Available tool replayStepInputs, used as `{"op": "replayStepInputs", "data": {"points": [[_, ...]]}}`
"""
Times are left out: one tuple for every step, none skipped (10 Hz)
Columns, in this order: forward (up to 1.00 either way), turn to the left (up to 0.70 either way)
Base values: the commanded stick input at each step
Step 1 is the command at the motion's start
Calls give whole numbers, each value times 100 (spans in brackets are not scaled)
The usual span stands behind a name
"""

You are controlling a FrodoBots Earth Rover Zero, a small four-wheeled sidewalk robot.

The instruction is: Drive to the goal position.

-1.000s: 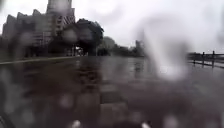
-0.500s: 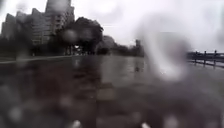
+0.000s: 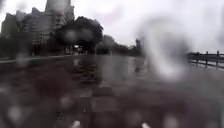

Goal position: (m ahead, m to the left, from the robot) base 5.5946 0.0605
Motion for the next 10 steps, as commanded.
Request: {"op": "replayStepInputs", "data": {"points": [[70,0],[70,0],[70,0],[70,0],[70,0],[70,0],[70,0],[70,0],[70,0],[70,0]]}}
